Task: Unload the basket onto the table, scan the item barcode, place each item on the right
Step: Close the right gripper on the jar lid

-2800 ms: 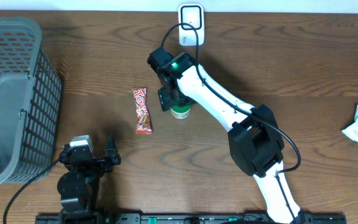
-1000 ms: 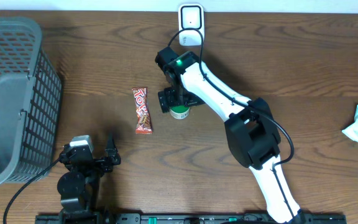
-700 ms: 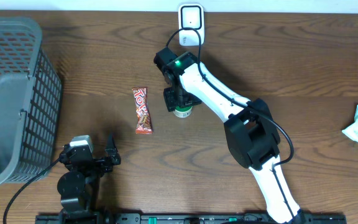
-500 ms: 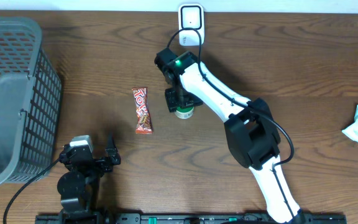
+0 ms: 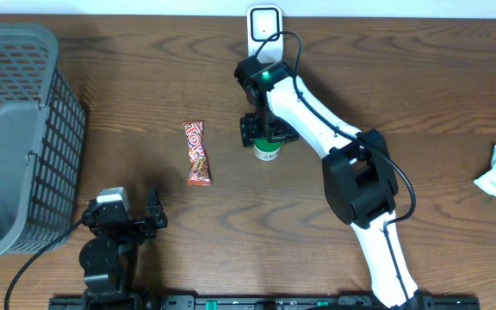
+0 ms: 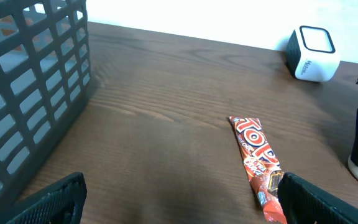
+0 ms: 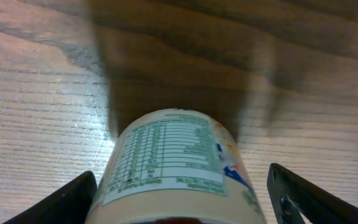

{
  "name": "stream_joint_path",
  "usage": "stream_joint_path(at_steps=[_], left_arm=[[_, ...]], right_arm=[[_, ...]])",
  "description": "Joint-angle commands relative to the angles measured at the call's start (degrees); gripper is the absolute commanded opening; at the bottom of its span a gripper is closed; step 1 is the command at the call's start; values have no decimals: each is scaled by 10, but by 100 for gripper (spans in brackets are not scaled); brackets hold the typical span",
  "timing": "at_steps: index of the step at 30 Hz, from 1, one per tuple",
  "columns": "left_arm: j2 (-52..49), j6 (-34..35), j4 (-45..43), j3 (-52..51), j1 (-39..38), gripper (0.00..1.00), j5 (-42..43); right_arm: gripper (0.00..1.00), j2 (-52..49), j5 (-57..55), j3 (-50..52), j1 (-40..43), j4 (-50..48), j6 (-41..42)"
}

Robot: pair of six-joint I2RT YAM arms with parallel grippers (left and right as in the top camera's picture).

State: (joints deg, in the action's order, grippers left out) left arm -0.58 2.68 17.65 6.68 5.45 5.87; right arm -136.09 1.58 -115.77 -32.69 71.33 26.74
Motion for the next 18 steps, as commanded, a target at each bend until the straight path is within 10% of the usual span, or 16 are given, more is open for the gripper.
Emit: stream_joint_path(at_steps=[1,18], left_arm=[[3,-10,14,-9,-2,98,1],[3,-9,14,-9,-2,98,1]], right_arm=[[84,0,4,-7,-8,1,33],[83,0,-31,44,-10,-37,180]])
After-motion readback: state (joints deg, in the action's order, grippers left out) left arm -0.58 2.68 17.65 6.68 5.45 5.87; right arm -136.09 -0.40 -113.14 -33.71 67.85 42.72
